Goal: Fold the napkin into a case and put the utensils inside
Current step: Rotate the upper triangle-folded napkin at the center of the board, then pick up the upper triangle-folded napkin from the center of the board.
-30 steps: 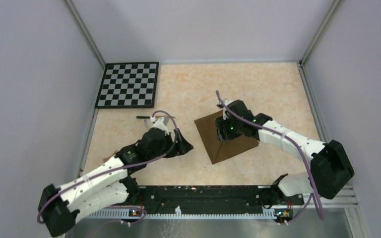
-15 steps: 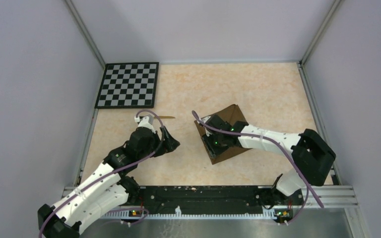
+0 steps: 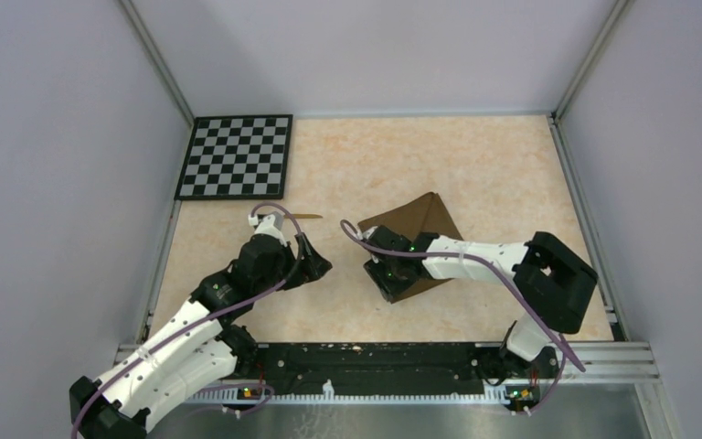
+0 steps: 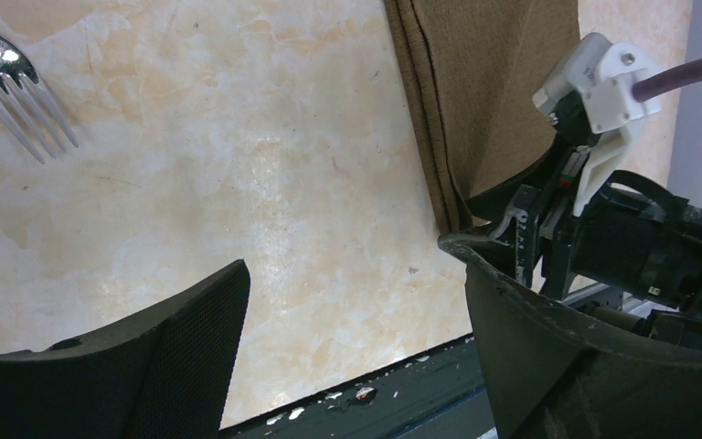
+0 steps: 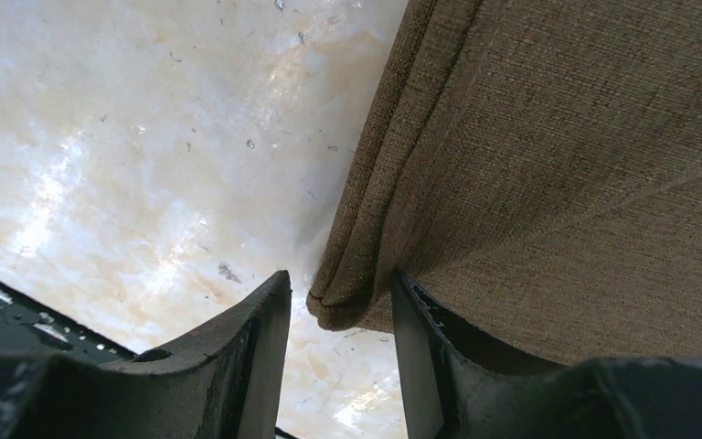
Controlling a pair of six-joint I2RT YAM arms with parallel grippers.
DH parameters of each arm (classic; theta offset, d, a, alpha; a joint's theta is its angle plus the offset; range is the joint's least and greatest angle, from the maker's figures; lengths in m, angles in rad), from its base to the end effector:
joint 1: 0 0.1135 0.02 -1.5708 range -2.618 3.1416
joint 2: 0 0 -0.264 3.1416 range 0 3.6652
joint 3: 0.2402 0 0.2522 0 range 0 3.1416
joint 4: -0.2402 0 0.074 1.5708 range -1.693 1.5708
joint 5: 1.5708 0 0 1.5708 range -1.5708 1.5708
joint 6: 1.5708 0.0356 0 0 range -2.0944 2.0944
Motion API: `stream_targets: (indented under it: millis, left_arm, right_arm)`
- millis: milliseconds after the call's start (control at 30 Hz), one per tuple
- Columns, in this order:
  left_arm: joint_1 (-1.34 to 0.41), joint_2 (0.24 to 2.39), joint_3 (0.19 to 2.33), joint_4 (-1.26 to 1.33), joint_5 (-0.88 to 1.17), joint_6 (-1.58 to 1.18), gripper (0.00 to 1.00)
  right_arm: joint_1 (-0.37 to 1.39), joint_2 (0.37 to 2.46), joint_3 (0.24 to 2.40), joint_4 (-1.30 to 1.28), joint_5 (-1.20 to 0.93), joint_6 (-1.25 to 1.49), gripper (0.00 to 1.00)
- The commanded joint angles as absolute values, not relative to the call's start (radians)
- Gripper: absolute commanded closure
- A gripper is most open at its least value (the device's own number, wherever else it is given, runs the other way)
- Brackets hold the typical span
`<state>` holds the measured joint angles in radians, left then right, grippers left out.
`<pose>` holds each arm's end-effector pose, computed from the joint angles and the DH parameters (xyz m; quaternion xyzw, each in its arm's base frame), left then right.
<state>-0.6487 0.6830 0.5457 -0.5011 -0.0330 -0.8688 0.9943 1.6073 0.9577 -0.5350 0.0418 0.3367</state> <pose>0.1235 -0.0922 0.2407 -0.1055 0.8869 -0.2985 0.3363 0.1660 0.2526 0.1754 -0.3130 0.9299 0.1023 0.1636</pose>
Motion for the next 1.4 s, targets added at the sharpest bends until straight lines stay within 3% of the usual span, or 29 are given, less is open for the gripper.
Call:
stream_targets:
  millis: [0, 167, 267, 367, 467, 500, 733, 1133, 1367]
  left_arm:
    - [-0.643, 0.671, 0.533, -0.493, -0.022, -0.862, 0.08]
    - [-0.641, 0.666, 0.542, -0.509, -0.032, -0.859, 0.08]
    - [-0.641, 0.655, 0.542, -0.518, -0.042, -0.861, 0.08]
    - [-0.64, 0.656, 0.537, -0.521, -0.046, -0.867, 0.08]
    - [-0.641, 0.667, 0.516, -0.51, -0.042, -0.914, 0.04]
    - [-0.639, 0.673, 0.506, -0.499, -0.039, -0.944, 0.02]
    - [-0.59, 0.865, 0.393, -0.113, 0.167, -1.278, 0.01]
    - [-0.588, 1.462, 0.581, 0.262, 0.234, -1.517, 0.02]
    - [-0.6, 1.654, 0.574, 0.401, 0.138, -1.555, 0.22]
  right_arm:
    - [1.038, 1.655, 0.973, -0.501, 0.123, 0.336, 0.54]
    - [1.103, 1.728, 0.97, -0.511, 0.238, 0.349, 0.52]
    - [1.133, 1.756, 0.958, -0.51, 0.31, 0.369, 0.58]
    - [1.159, 1.75, 0.943, -0.512, 0.4, 0.388, 0.75]
    - [1.169, 1.691, 0.924, -0.498, 0.457, 0.394, 0.99]
    - [1.169, 1.661, 0.915, -0.485, 0.463, 0.393, 1.0]
    - [1.139, 1.442, 0.8, -0.295, 0.287, 0.386, 1.0]
    - [1.082, 1.358, 0.742, -0.234, 0.179, 0.412, 1.0]
    - [1.069, 1.326, 0.736, -0.227, 0.167, 0.41, 1.0]
